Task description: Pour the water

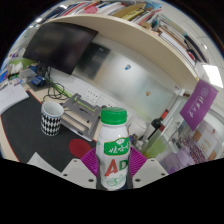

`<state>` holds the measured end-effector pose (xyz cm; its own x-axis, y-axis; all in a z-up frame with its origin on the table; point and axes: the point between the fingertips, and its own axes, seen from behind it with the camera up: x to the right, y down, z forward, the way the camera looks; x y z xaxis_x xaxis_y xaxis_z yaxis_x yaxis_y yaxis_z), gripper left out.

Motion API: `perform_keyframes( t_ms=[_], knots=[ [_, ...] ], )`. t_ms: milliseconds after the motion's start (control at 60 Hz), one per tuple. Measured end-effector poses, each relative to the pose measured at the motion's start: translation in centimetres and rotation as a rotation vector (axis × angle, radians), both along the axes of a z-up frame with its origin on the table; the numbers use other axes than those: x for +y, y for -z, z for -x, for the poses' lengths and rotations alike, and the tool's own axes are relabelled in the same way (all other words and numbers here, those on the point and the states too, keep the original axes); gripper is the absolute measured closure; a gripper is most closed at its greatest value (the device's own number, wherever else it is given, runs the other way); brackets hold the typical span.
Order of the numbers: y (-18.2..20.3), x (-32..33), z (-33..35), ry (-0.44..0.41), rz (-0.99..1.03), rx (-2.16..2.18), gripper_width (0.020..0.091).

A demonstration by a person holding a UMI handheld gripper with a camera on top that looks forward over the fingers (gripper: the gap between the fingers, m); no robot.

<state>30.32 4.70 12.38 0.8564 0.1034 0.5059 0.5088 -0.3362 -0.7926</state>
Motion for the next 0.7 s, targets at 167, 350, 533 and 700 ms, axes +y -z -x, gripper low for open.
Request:
perform_keyframes(
  t_ms=[167,350,533,700],
  knots=[
    [-1.7,4.8,4.3,-0.151,0.033,-0.374,0.0747],
    [-2.1,8.2,8.2,-0.311,0.060,-0.821,0.0748],
    [-2.0,10.5,10.0,-0.386,0.090,-1.116,0.0750],
    [-1.5,11.6,10.0,-0.408,0.134,-1.276,0.0749]
  ],
)
